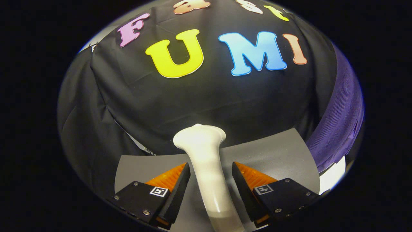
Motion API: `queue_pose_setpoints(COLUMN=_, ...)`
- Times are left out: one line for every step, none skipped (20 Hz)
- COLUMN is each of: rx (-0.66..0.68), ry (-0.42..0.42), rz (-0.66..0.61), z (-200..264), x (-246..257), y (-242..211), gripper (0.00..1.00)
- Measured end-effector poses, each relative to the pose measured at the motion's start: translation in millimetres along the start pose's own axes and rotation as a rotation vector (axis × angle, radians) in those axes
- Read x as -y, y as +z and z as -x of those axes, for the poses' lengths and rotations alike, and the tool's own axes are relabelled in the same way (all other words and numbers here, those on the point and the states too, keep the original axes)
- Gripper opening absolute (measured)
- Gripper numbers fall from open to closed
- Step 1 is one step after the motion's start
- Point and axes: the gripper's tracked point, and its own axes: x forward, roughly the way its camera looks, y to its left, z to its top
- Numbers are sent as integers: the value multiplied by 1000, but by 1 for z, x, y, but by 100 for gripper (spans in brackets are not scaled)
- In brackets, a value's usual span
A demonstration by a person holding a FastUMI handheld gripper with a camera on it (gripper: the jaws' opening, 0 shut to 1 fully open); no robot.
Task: Iron the clothes twice with a garment steamer, once on the left side and once on the right side.
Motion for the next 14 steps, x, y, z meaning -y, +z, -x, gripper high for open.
queue_pose_setpoints(rx=-3, ry=-1, rz=-6, z=-3, x=1, y=-2, gripper=78)
queue_pose_setpoints(rx=-14, ry=-2, rz=-7, z=-8, x=2, y=-5, gripper=76)
queue_pose_setpoints(rx=-30, ry=-8, rz=0, z=-9, x=3, y=-9, gripper=68)
queue_pose_setpoints(rx=-28, ry=-5, rz=10, z=-11, x=2, y=-10, gripper=63)
queue_pose_setpoints(rx=-28, ry=-9, rz=19, z=-8, x=1, y=-13, gripper=58)
queue_pose_setpoints(rx=-27, ry=-11, rz=30, z=-7, x=1, y=-12, gripper=52)
queue_pose_setpoints(rx=-18, ry=-15, rz=39, z=-6, x=1, y=-13, gripper=51)
queue_pose_setpoints(rx=-9, ry=-19, rz=48, z=-2, x=2, y=-10, gripper=50)
queue_pose_setpoints(rx=3, ry=-19, rz=58, z=-1, x=3, y=-10, gripper=49)
queue_pose_setpoints(rx=16, ry=-25, rz=65, z=5, x=5, y=-8, gripper=48)
queue_pose_setpoints(rx=38, ry=-29, rz=74, z=15, x=7, y=-9, gripper=47)
queue_pose_setpoints(rx=64, ry=-24, rz=75, z=24, x=7, y=-7, gripper=47)
queue_pose_setpoints(rx=95, ry=-18, rz=73, z=33, x=7, y=-8, gripper=46)
queue_pose_setpoints(rx=123, ry=-11, rz=71, z=42, x=7, y=-6, gripper=46)
